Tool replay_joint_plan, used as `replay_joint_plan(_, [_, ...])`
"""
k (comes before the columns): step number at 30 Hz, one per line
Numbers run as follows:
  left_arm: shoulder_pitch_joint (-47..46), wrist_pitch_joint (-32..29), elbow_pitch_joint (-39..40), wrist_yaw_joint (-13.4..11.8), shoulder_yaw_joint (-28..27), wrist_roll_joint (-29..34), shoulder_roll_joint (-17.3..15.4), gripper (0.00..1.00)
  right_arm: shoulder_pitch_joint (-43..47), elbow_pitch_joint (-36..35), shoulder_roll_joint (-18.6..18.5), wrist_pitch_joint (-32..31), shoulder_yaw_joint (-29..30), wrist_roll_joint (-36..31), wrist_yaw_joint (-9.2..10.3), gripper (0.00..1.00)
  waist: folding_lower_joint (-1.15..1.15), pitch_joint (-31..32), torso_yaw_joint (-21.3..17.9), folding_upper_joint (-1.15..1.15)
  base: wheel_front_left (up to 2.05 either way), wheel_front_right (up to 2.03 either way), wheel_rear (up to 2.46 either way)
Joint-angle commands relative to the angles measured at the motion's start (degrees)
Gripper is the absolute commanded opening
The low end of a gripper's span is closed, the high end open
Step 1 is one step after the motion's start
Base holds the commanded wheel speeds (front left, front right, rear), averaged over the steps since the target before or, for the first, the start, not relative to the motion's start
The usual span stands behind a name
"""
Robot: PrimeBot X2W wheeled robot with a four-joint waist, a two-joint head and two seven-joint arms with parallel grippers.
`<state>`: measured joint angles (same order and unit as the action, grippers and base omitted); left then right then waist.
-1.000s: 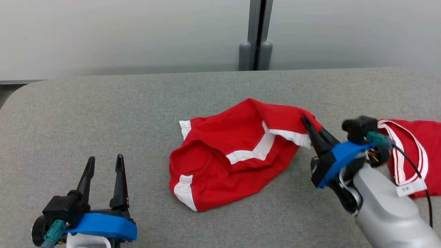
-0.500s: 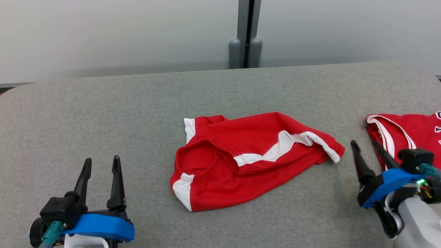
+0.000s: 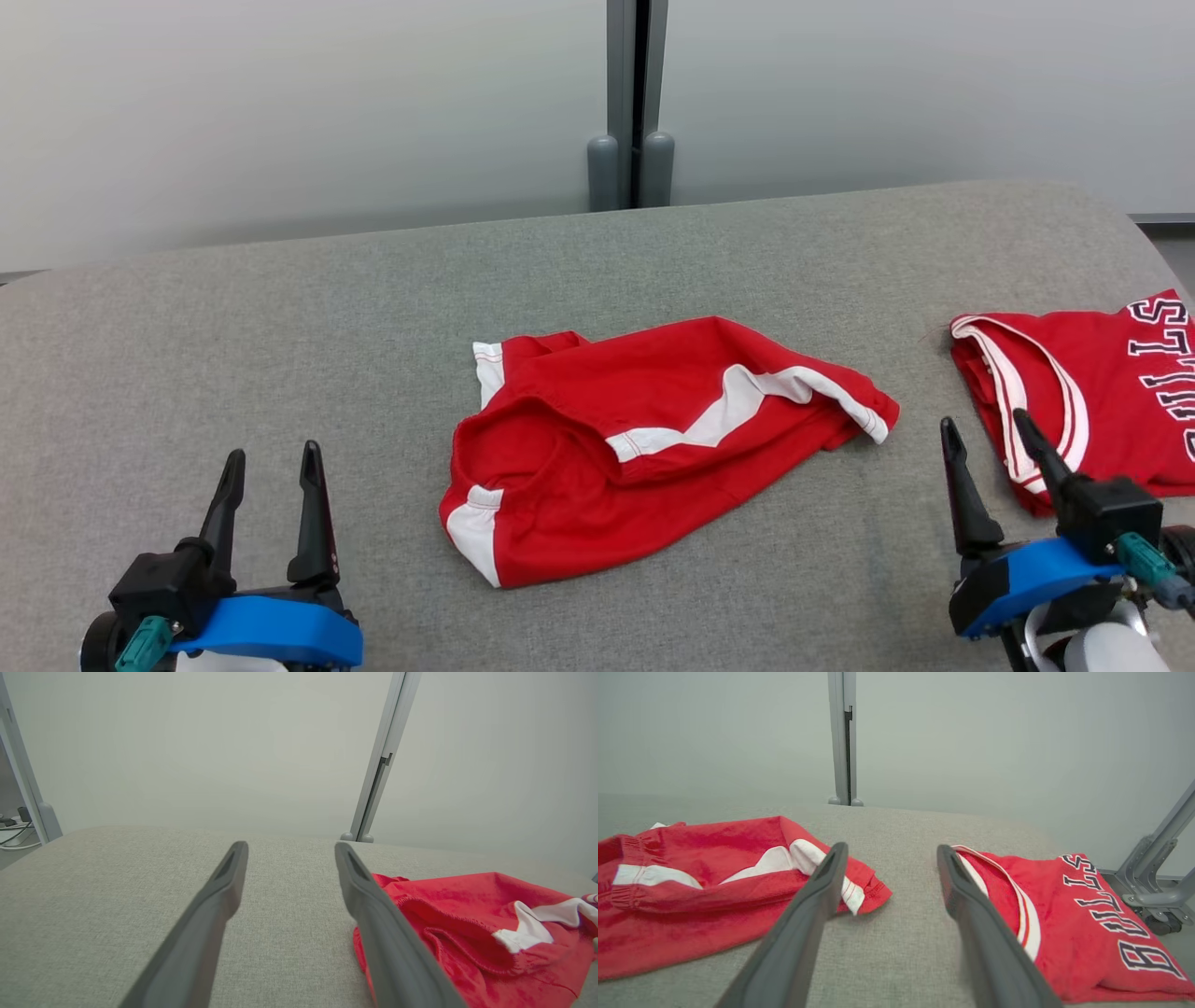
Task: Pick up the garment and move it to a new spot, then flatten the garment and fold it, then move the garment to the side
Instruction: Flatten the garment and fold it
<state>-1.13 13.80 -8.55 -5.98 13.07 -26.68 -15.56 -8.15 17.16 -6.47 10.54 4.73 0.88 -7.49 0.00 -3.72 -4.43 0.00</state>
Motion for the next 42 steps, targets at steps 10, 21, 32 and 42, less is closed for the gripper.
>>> replay_joint_plan(10, [-4.2, -4.4, -2.1, 4.1, 5.9, -0.7, 2.7, 1.00, 4.1, -8.0, 2.6, -4.4, -1.7, 0.3, -0.01, 1.00, 0.00, -0.9, -0.5, 0.00, 0.00, 0.00, 0.00])
replay_joint_plan(21, [-17.1, -16.2, -19.7, 12.7, 17.8, -3.3, 9.1, 1.00, 1.8, -7.8, 3.3, -4.2, -5.4, 0.9, -0.01, 1.00, 0.00, -3.5, -2.9, 0.00, 0.00, 0.00, 0.00])
replay_joint_plan(32, [-24.2, -15.6, -29.3, 13.5, 20.3, -8.9, 11.2, 1.00, -0.2, -6.1, 3.5, -2.8, -6.8, 1.6, -0.01, 1.00, 0.00, -5.1, -6.4, 0.00, 0.00, 0.00, 0.00])
replay_joint_plan(42, [-25.6, -13.6, -30.9, 13.6, 24.7, -14.1, 10.8, 0.00, -0.8, -5.1, 3.6, -2.2, -7.2, 2.2, -0.01, 1.00, 0.00, -5.3, -6.0, 0.00, 0.00, 0.00, 0.00])
